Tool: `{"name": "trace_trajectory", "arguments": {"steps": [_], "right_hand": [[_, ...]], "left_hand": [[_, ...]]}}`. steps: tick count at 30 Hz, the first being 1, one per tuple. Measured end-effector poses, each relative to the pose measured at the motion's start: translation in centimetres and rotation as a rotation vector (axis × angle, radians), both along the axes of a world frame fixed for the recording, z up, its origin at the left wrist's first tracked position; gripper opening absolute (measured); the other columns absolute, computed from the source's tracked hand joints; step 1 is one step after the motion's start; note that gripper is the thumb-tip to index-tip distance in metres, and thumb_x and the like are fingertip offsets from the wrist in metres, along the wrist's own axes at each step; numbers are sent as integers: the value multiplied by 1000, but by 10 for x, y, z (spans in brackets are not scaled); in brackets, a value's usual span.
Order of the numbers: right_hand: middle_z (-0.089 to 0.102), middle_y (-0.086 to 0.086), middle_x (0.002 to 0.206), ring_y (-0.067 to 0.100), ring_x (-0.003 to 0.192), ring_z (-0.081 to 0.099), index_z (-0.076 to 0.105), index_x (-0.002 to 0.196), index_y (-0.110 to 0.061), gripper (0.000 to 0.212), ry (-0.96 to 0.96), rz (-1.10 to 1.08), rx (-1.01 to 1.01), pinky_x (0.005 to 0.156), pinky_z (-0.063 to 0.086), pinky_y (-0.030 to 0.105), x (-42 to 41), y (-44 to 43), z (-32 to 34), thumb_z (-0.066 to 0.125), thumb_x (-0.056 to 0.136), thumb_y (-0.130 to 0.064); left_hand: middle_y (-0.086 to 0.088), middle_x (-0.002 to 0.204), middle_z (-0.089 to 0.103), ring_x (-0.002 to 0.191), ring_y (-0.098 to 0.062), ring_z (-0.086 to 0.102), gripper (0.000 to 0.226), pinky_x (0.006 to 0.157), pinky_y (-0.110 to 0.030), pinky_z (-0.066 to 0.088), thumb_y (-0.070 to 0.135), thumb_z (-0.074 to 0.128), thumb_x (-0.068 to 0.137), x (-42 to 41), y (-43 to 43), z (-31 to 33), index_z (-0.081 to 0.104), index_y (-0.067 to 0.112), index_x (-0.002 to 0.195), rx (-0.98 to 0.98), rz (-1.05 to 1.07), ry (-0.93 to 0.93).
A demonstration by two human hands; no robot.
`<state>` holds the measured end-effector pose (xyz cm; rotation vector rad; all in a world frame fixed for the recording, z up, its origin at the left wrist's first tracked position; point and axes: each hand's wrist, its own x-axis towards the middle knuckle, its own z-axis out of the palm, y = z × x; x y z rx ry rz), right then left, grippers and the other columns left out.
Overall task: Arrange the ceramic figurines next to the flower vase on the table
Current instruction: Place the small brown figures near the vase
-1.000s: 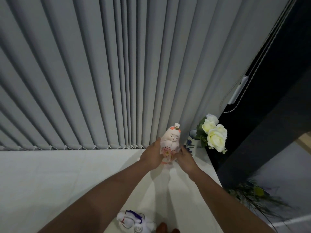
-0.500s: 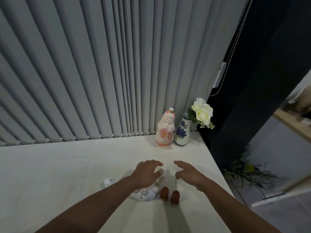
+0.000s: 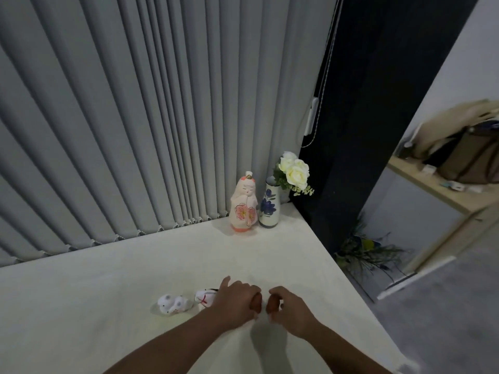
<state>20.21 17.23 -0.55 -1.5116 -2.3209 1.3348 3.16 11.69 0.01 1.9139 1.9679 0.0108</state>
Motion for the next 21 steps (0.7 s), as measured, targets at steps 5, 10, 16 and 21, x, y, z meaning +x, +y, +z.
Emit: {"name": "trace_trajectory", "arguments": {"steps": [5, 10, 16, 21], "right_hand": [[71, 0, 97, 18, 94, 64, 59, 113, -16, 31, 42, -68, 99, 89, 51, 28, -2, -9, -12, 58, 85, -2], [69, -8, 90, 9, 89, 63, 61, 113, -21, 34, 98, -147, 146, 87, 51, 24, -3, -15, -22, 58, 84, -3], [64, -19, 81, 1, 88, 59, 64, 116, -24, 39, 122, -127, 144, 83, 44, 11, 3, -7, -21, 60, 85, -2], [71, -11, 86, 6, 91, 64, 58, 119, -24, 41, 185, -128, 122, 90, 50, 24, 12, 15, -15, 60, 85, -1]], "left_hand": [[5, 98, 73, 104, -19, 61, 19, 108, -40, 25, 23, 52, 78, 1, 5, -16, 60, 26, 94, 105, 30, 11], [6, 97, 72, 102, -19, 61, 20, 106, -38, 27, 24, 53, 80, 2, 3, -26, 60, 28, 99, 159, 29, 29], [7, 99, 73, 101, -19, 61, 22, 105, -37, 30, 32, 54, 79, 0, 8, -22, 60, 29, 100, 167, 30, 10], [8, 99, 75, 96, -18, 63, 22, 94, -32, 37, 32, 59, 80, 7, 29, -12, 63, 27, 101, 195, 83, -33]]}}
